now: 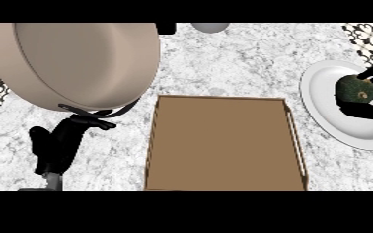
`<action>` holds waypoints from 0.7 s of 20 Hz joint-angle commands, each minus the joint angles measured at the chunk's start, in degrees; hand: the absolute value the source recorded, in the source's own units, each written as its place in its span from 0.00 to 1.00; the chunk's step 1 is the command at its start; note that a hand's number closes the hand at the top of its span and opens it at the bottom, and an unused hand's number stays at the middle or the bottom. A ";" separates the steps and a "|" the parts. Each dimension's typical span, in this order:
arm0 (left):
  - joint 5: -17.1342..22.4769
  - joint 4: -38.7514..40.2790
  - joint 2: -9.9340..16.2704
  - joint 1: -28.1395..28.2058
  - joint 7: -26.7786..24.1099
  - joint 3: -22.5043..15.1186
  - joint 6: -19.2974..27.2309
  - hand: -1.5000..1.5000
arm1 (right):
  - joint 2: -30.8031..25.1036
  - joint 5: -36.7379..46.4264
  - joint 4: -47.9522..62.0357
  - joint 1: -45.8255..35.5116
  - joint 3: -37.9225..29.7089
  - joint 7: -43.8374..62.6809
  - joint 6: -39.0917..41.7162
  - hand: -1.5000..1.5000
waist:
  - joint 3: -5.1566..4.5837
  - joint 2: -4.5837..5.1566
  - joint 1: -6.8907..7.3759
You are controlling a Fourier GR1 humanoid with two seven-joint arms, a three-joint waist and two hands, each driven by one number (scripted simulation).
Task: Pick the squash from the tray and place it in the plate
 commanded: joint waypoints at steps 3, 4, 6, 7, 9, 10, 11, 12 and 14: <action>0.16 3.64 0.43 -6.51 1.67 4.23 1.65 0.50 | -6.78 0.23 16.12 -4.70 -1.04 -6.73 6.00 1.00 | -0.52 1.11 0.42; -0.51 5.06 -1.36 -8.88 3.37 3.45 3.22 0.50 | -6.32 -2.20 18.49 -4.89 -2.08 -8.35 7.49 1.00 | -0.50 1.13 -0.08; 0.77 1.60 -0.04 -3.29 1.83 3.83 1.37 0.50 | -3.97 -8.34 22.59 -5.10 -5.09 -8.88 11.24 1.00 | -0.45 1.06 0.63; 0.12 4.40 0.02 -10.08 4.70 4.85 2.60 0.50 | -5.06 -6.62 25.43 -6.90 -4.12 -9.86 11.66 0.00 | -0.44 1.37 0.13; -1.04 6.17 -0.65 -8.76 2.16 4.00 2.14 0.50 | -5.61 -6.04 30.68 -8.82 -3.36 -16.44 12.33 0.00 | -0.44 1.38 0.51; -2.90 4.61 -2.78 -5.77 1.64 1.97 4.28 0.50 | -8.90 -7.79 32.33 -7.89 -5.23 -20.78 15.15 0.00 | -0.44 1.14 0.29; -3.54 5.69 -2.93 -7.99 1.93 2.37 4.74 0.50 | -8.05 -7.13 34.12 -9.12 -5.33 -23.12 12.69 0.00 | -0.45 1.10 0.17; -4.22 4.52 -3.25 -6.69 1.41 1.54 4.52 0.50 | -6.30 -6.90 35.77 -11.63 -5.30 -24.08 10.56 0.00 | -0.48 0.97 0.39; -2.23 7.02 -2.43 -8.34 0.65 3.64 2.72 0.50 | -7.09 -7.81 36.72 -12.49 -7.19 -29.05 7.97 0.00 | -0.45 1.18 0.22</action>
